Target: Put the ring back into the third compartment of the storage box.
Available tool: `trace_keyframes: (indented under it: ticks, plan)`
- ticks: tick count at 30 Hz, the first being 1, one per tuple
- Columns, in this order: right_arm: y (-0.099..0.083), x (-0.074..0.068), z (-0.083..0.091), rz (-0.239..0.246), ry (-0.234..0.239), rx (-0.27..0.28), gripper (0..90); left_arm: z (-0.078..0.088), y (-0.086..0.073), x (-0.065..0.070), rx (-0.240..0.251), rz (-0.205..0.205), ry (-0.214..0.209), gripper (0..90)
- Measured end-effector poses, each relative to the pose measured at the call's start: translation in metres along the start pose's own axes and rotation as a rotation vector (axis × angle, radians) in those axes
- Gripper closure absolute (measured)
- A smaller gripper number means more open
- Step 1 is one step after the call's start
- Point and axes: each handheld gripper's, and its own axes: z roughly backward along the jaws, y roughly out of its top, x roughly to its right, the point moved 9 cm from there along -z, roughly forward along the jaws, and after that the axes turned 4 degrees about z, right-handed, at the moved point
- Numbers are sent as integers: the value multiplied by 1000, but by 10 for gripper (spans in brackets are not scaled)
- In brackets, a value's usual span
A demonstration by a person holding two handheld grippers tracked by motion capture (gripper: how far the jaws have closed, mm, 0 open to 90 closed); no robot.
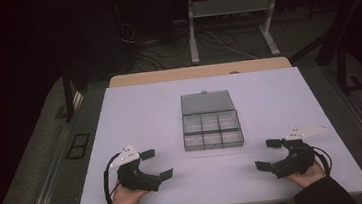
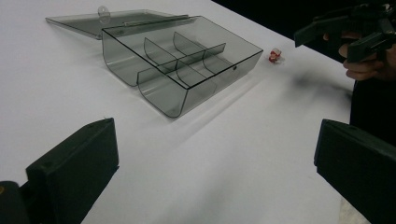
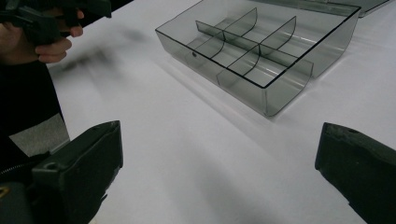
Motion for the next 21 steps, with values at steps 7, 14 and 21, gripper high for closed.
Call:
trace_keyframes:
  ticks: [7,14,21]
  plan:
    - [1,-2,2,4,6,-22,7,1,2,-1,9,0,1,0]
    - [4,-1,2,8,-4,-34,7,2,2,-1,13,7,2,0]
    - [9,4,11,10,-15,-42,7,1,1,-2,9,8,5,0]
